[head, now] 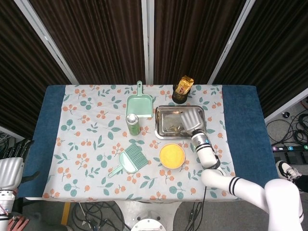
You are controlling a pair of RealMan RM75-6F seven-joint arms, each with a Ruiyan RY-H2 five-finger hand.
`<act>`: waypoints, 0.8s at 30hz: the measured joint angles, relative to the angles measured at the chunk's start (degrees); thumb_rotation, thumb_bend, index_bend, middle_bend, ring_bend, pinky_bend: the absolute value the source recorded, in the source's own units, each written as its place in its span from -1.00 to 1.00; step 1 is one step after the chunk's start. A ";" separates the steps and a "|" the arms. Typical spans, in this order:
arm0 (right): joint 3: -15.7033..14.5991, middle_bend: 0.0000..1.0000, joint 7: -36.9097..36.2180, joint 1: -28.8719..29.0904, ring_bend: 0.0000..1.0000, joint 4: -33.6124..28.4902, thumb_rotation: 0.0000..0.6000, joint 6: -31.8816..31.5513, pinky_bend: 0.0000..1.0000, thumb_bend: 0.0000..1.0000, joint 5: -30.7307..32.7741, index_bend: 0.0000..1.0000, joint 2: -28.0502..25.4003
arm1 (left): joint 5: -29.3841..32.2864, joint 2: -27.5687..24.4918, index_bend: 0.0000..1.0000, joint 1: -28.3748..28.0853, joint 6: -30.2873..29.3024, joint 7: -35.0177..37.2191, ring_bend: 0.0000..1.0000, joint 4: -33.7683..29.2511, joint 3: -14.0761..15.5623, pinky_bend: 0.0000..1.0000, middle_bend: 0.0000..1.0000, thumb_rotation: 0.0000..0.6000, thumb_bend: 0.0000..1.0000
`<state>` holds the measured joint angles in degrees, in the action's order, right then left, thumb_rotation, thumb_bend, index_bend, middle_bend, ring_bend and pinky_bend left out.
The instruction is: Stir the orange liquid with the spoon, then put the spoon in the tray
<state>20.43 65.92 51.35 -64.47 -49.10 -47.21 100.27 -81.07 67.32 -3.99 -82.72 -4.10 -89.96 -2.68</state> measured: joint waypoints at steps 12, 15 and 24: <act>1.03 1.00 -7.16 6.04 1.00 14.25 1.00 5.85 1.00 -0.90 10.52 -0.10 6.20 | 0.21 -0.13 -0.68 0.12 0.05 -0.09 -0.76 -0.19 0.12 -0.64 -0.69 1.00 -1.00; 0.67 0.99 -8.72 5.20 0.99 11.12 1.00 4.38 1.00 -0.86 9.18 -0.10 4.28 | 0.26 -0.06 -0.68 0.04 0.16 0.11 -0.76 0.05 0.05 -0.64 -0.69 1.00 -1.00; -3.01 0.13 -18.06 -4.50 0.08 -13.62 1.00 -4.43 0.00 -0.70 0.07 -0.08 -11.69 | -0.06 0.77 -0.68 -1.14 1.21 0.82 -0.76 1.32 -0.41 -0.64 -0.69 1.00 -1.00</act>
<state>17.42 47.86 46.86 -78.09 -53.53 -47.15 88.58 -81.13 68.09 -5.13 -81.51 -3.27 -88.65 -3.09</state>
